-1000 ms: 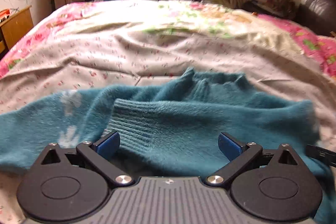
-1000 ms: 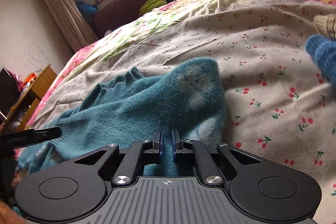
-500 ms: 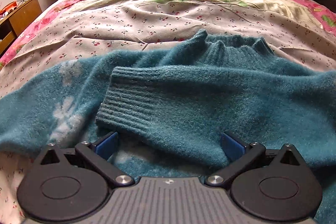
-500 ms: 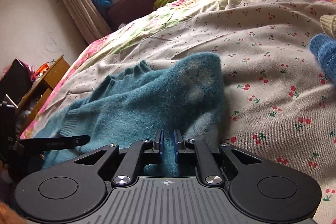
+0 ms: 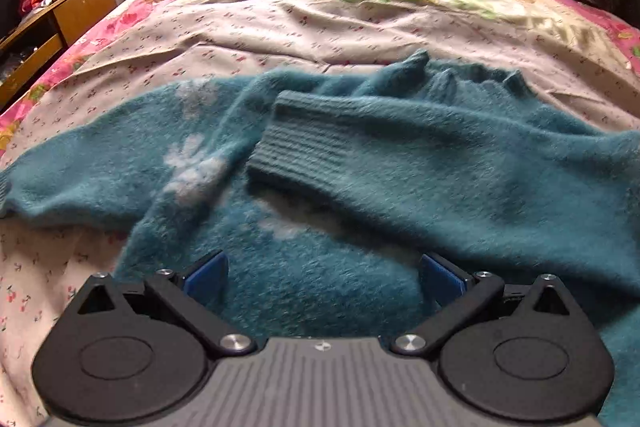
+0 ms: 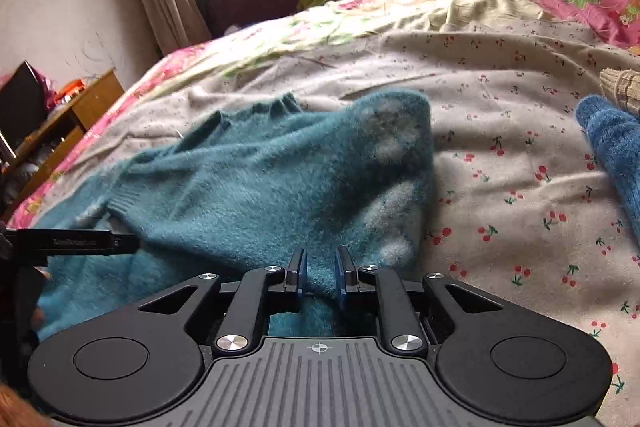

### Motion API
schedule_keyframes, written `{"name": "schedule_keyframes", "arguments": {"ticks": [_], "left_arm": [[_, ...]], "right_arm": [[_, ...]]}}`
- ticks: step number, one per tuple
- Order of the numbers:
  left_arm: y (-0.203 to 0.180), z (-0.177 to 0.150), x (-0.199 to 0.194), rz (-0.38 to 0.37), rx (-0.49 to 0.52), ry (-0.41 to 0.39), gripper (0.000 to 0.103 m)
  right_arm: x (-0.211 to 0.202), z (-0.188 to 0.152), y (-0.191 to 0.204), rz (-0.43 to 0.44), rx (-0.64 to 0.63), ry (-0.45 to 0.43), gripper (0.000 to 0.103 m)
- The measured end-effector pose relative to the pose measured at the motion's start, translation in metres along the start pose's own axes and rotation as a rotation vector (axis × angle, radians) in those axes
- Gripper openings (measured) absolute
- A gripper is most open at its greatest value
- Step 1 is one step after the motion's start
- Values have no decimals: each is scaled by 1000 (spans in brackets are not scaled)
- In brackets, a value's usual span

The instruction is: Fold small clothes

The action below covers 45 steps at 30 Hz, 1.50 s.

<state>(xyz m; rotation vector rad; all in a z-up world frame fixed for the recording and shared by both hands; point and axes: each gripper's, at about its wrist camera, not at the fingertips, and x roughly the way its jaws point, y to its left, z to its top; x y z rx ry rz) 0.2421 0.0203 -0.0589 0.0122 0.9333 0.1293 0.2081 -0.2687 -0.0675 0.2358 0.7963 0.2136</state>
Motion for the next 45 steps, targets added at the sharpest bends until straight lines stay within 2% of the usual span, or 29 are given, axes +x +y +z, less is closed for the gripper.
{"name": "schedule_keyframes", "arguments": {"ticks": [2, 4, 8, 11, 14, 19, 22, 25, 29, 35, 38, 42, 45], "left_arm": [[15, -5, -2, -47, -69, 0, 103], [23, -10, -16, -83, -98, -34, 103], [45, -20, -53, -149, -145, -102, 103], [69, -27, -82, -147, -201, -163, 103], [103, -35, -107, -186, -275, -190, 103], [161, -53, -131, -113, -334, -242, 103], [193, -65, -131, -97, -387, -233, 103], [223, -77, -127, -73, -434, -231, 103], [256, -90, -121, -74, -493, -216, 103], [297, -106, -109, -40, -582, -209, 103], [314, -111, -98, -20, -618, -196, 103], [329, -117, -81, 11, -657, -172, 103], [334, -120, -74, 3, -683, -164, 103]], "right_arm": [[-8, 5, 10, -41, -24, -11, 16], [-21, 11, 25, -57, -72, -40, 18], [-35, 26, 77, -13, -249, -55, 18], [-29, 37, 129, 71, -364, -37, 19], [-15, 48, 189, 177, -465, -10, 19], [20, 46, 308, 320, -682, 35, 19], [46, 33, 378, 390, -809, 54, 20], [76, 20, 441, 462, -877, 99, 20], [111, -2, 508, 490, -997, 112, 20], [156, -34, 566, 503, -1165, 102, 24], [177, -46, 583, 490, -1201, 125, 25], [198, -57, 597, 443, -1211, 100, 27], [208, -52, 602, 394, -1140, 102, 16]]}}
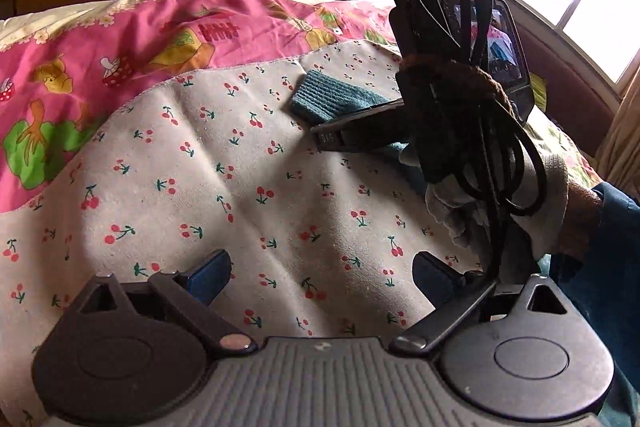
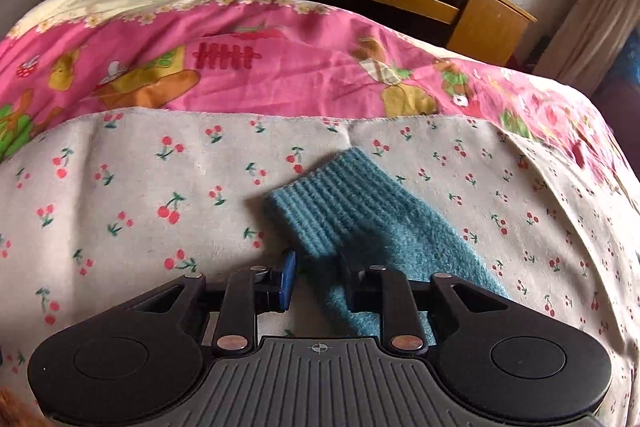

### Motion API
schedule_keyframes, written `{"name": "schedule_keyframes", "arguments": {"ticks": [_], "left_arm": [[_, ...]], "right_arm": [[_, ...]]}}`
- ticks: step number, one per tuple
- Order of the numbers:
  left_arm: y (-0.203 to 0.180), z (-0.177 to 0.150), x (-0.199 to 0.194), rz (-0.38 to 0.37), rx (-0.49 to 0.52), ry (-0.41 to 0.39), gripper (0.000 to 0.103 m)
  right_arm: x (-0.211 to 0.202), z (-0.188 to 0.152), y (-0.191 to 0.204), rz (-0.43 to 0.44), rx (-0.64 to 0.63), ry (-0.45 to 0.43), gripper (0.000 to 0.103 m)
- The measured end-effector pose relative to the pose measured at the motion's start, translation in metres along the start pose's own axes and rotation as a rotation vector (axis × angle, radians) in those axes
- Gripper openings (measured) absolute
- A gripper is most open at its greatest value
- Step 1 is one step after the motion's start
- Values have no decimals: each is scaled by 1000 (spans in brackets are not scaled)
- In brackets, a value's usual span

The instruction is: Fold small clothes

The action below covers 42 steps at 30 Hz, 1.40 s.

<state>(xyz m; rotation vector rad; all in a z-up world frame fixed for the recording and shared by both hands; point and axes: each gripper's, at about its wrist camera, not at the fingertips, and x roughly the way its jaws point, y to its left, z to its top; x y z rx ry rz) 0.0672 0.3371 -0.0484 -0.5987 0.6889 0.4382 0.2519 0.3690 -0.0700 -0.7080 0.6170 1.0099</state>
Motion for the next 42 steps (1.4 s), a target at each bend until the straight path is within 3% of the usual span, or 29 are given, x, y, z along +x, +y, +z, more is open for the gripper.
{"name": "schedule_keyframes", "arguments": {"ticks": [2, 6, 10, 13, 17, 23, 26, 29, 31, 34, 36, 42], "left_arm": [[-1, 0, 0, 1, -1, -2, 103], [-8, 0, -7, -1, 17, -20, 103], [-26, 1, -19, -39, 48, -42, 103], [-53, 3, -26, -100, 109, -47, 103], [-109, 4, -38, -188, 232, -68, 103], [-197, -17, -45, -312, 418, -74, 103], [-242, -41, -35, -365, 513, -26, 103], [-277, -69, -16, -374, 609, 38, 103], [-296, -90, -4, -359, 682, 84, 103], [-307, -109, 4, -333, 746, 138, 103], [-312, -115, 5, -298, 777, 142, 103], [-325, -113, 8, -234, 790, 138, 103]], "right_arm": [[-5, 1, -4, -7, 34, -5, 7], [-46, -3, -33, 11, 180, -75, 5], [-121, -19, -87, 38, 399, -188, 5], [-186, -47, -125, 6, 515, -271, 5], [-273, -107, -175, -80, 692, -370, 4], [-375, -254, -214, -287, 997, -476, 4], [-383, -345, -227, -374, 1206, -437, 4], [-358, -416, -230, -457, 1321, -302, 4], [-343, -450, -228, -411, 1408, -255, 5], [-337, -475, -218, -366, 1452, -301, 5], [-335, -483, -218, -321, 1476, -335, 11], [-339, -496, -224, -237, 1502, -410, 15]]}}
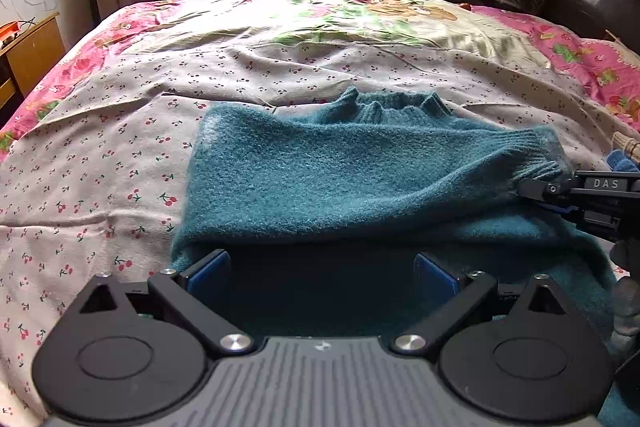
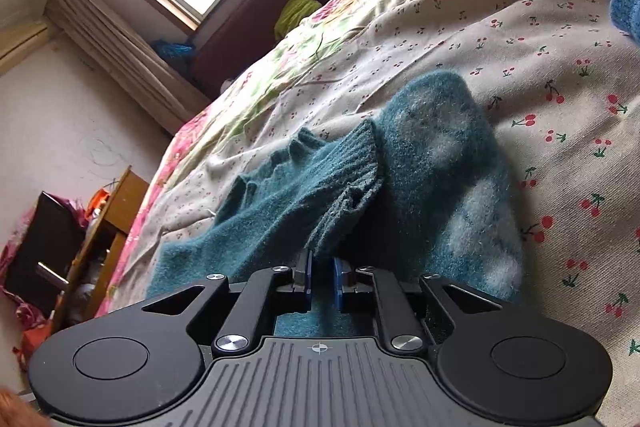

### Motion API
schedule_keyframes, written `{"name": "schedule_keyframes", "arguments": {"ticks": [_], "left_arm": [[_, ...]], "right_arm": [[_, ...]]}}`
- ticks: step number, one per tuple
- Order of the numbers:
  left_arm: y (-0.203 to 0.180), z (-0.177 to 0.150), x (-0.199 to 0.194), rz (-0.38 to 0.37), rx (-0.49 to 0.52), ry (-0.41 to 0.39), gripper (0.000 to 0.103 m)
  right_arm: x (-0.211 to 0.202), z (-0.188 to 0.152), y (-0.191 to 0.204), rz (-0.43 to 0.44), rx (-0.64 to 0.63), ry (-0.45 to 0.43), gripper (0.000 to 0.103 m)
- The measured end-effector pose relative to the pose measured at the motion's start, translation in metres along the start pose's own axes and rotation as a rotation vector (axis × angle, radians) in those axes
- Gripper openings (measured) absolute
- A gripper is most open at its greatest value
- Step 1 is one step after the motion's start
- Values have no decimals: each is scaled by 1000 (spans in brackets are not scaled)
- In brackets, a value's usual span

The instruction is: Fold small clothes

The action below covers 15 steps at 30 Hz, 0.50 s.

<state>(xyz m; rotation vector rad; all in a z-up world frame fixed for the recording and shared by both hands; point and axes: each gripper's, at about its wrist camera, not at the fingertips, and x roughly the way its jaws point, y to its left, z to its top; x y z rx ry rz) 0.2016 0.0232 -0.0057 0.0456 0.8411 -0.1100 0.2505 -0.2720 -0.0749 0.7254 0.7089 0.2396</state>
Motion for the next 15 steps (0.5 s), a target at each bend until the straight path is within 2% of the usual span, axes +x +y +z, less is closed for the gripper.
{"name": "schedule_keyframes", "arguments": {"ticks": [5, 6, 7, 8, 9, 11, 15], "left_arm": [[-13, 6, 8, 16, 5, 9, 103], [-16, 7, 10, 14, 5, 12, 103], [-19, 8, 10, 12, 8, 15, 103], [-22, 9, 11, 14, 14, 18, 103], [-26, 10, 10, 18, 24, 18, 103], [-31, 12, 7, 24, 42, 4, 103], [-32, 16, 3, 19, 40, -31, 103]], "right_arm": [[5, 6, -12, 70, 99, 7, 28], [6, 6, -13, 76, 107, 6, 28], [6, 6, -13, 70, 107, 2, 27], [5, 8, -14, 52, 105, 5, 15], [3, 9, -14, 48, 109, 14, 9], [-8, 12, -13, 79, 119, 11, 9], [-27, 11, -4, 98, 45, -21, 9]]}}
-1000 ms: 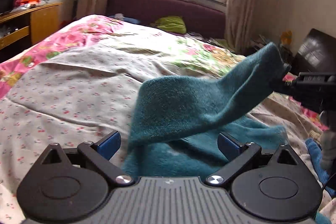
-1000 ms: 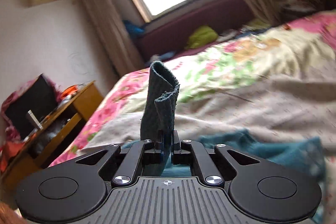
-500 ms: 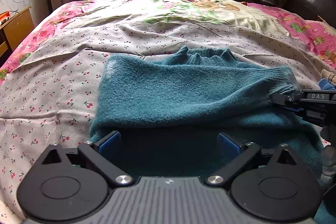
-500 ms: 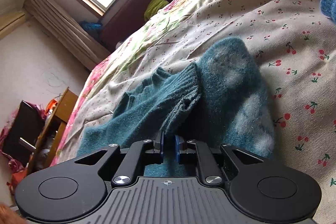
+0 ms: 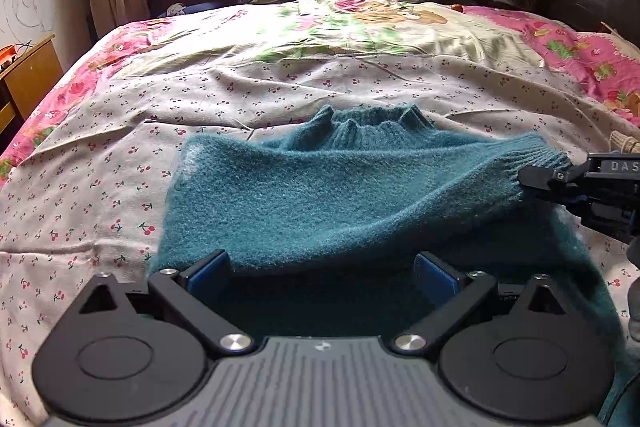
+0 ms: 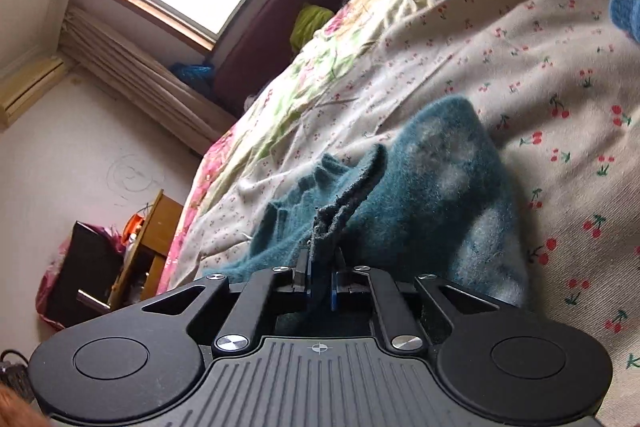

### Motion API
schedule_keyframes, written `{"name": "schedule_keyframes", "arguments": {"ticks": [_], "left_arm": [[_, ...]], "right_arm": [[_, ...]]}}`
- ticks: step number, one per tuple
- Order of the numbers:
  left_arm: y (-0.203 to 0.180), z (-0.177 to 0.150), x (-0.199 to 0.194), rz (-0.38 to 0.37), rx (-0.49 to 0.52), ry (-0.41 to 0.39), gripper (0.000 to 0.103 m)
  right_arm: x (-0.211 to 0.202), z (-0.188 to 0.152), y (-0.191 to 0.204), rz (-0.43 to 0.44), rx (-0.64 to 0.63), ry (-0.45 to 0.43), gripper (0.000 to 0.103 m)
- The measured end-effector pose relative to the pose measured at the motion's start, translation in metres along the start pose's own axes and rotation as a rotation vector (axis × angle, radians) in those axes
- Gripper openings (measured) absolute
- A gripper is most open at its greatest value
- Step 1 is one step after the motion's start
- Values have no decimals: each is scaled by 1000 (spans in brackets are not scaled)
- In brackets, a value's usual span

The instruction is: Fold small clothes

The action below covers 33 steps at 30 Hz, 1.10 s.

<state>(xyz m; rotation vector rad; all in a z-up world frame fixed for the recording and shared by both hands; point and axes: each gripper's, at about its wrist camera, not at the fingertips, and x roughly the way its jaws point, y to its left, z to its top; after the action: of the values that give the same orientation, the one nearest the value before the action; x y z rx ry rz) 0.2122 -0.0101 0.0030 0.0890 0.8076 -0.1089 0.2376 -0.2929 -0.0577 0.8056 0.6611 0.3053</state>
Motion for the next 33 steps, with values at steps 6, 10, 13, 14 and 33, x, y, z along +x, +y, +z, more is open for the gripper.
{"name": "schedule_keyframes", "arguments": {"ticks": [6, 10, 13, 14, 33], "left_arm": [[11, 12, 21, 25, -44, -14, 103], [30, 21, 40, 55, -87, 5, 103], [43, 18, 64, 89, -97, 62, 103], [45, 14, 72, 99, -84, 91, 103], [44, -2, 66, -37, -103, 21, 103]], "right_arm": [[17, -10, -14, -97, -9, 85, 12], [12, -10, -7, -109, -59, 87, 14], [10, -11, -8, -116, -56, 110, 15], [6, -11, -7, -117, -58, 114, 16], [61, -5, 79, -207, -422, 303, 17]]}}
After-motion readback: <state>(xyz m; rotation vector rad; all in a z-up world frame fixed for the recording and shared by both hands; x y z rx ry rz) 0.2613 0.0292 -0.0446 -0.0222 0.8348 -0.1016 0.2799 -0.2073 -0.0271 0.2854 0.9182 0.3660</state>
